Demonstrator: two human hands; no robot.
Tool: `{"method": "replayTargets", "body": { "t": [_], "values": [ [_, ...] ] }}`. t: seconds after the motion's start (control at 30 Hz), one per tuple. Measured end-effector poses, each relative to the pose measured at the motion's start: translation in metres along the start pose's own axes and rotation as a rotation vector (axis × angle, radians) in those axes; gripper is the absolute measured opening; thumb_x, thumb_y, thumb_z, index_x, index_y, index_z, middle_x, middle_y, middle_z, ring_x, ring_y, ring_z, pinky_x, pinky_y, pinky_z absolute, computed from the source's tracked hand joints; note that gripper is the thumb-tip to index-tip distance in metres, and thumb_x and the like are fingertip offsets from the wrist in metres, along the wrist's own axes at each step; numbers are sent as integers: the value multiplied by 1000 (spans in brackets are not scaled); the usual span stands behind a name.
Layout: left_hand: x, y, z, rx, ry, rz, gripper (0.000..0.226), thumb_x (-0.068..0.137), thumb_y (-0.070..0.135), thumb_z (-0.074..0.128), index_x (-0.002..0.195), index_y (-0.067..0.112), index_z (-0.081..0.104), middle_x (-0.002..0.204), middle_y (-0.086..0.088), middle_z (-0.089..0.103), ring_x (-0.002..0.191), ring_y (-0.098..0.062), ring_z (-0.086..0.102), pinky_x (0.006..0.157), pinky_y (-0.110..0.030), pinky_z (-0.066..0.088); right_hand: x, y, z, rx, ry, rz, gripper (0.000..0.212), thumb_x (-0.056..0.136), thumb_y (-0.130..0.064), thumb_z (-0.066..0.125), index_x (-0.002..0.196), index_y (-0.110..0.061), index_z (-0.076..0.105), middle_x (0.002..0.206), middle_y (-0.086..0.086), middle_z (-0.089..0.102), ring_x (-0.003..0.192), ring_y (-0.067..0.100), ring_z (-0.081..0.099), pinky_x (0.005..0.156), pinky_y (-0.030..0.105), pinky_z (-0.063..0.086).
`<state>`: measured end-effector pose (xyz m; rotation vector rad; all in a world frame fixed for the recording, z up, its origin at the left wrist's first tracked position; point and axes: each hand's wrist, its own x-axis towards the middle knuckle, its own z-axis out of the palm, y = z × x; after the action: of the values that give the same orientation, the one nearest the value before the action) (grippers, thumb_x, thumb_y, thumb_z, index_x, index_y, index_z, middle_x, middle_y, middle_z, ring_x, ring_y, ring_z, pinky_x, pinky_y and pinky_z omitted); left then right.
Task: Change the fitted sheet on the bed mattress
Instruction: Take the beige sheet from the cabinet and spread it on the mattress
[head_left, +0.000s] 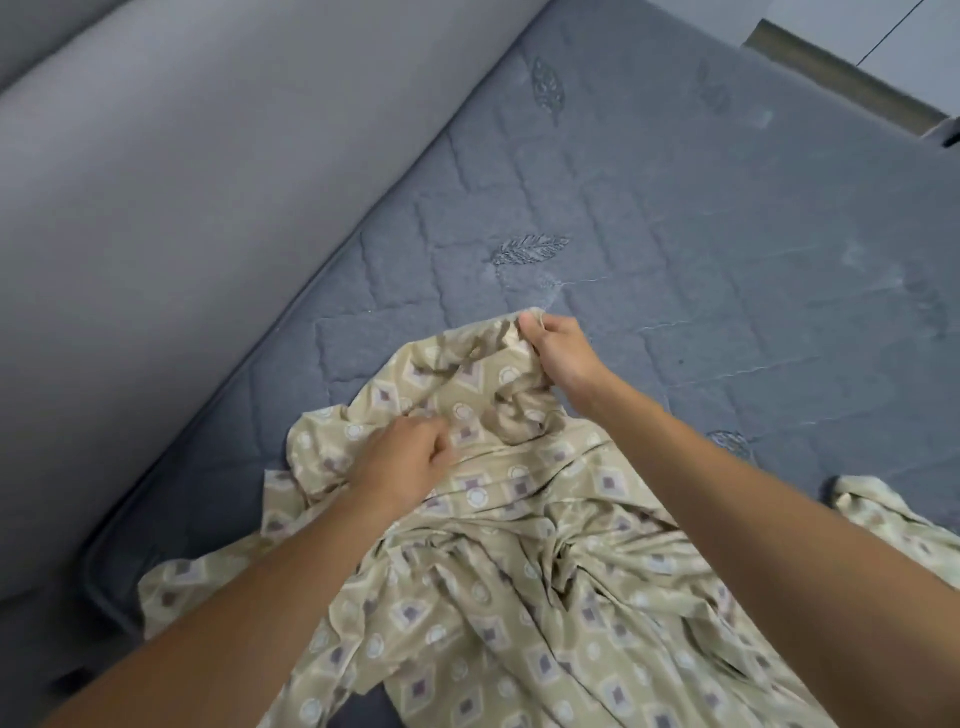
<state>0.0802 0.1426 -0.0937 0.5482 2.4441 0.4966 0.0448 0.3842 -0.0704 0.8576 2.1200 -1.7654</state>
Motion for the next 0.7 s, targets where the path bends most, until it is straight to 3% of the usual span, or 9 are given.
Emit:
{"method": "replayTargets", "body": {
  "t": [0.13,0.2,0.27,0.33,0.4,0.47,0.53,0.6,0.7],
  "values": [
    [-12,-20,29,95,-31,89,31,98,21,57,73,26,40,79,3,55,79,-29,62,70,-43,51,35,-25,-32,-99,269,-103,42,110,-21,48,69,-21,38,64,0,34,57,10,32,55,33,29],
    [-25,-33,35,139,-15,154,25,93,22,51,71,27,38,75,2,53,77,-27,59,67,-43,50,53,-41,-48,-133,388,-139,43,108,-21,50,67,-22,36,65,-4,34,61,9,32,60,35,31],
    [-39,-40,37,123,75,276,18,91,27,45,73,25,45,78,3,51,79,-24,56,67,-41,47,69,-53,-55,-231,424,-150,36,102,-33,52,69,-19,47,68,1,45,68,14,44,68,37,43],
    [-49,-39,37,151,138,409,18,96,32,51,81,21,53,91,3,51,88,-22,52,73,-40,46,73,-50,-53,-494,345,-109,33,95,-47,52,90,-18,67,88,9,64,91,26,60,92,43,52],
    [-57,-29,37,204,133,514,25,97,44,59,88,22,56,99,3,50,95,-21,49,79,-38,45,56,-28,-44,-680,298,-40,49,98,-49,56,130,-12,63,127,19,59,124,37,51,109,45,39],
    [-67,-17,46,251,71,607,36,93,58,62,88,22,63,97,4,54,97,-20,51,82,-37,40,17,10,-35,-724,392,-106,45,100,-37,60,135,-8,56,131,17,48,123,37,44,105,46,39],
    [-75,-9,63,290,-57,640,50,84,71,61,90,23,71,97,4,59,100,-21,53,88,-38,38,-34,53,-25,-743,475,-238,29,93,-25,62,117,-10,57,115,11,49,106,33,48,90,50,45],
    [-83,-5,84,331,-235,594,63,76,77,62,109,25,67,112,2,58,113,-23,51,96,-41,41,-89,100,-13,-730,467,-247,17,87,-21,61,99,-15,50,101,5,47,89,29,49,75,49,46],
    [-94,-13,118,439,-466,405,86,74,47,82,146,23,42,146,-8,36,135,-31,39,107,-45,39,-181,167,10,-698,376,-151,18,85,-23,62,88,-22,44,90,-4,46,76,23,50,61,44,46]
  ]
}}
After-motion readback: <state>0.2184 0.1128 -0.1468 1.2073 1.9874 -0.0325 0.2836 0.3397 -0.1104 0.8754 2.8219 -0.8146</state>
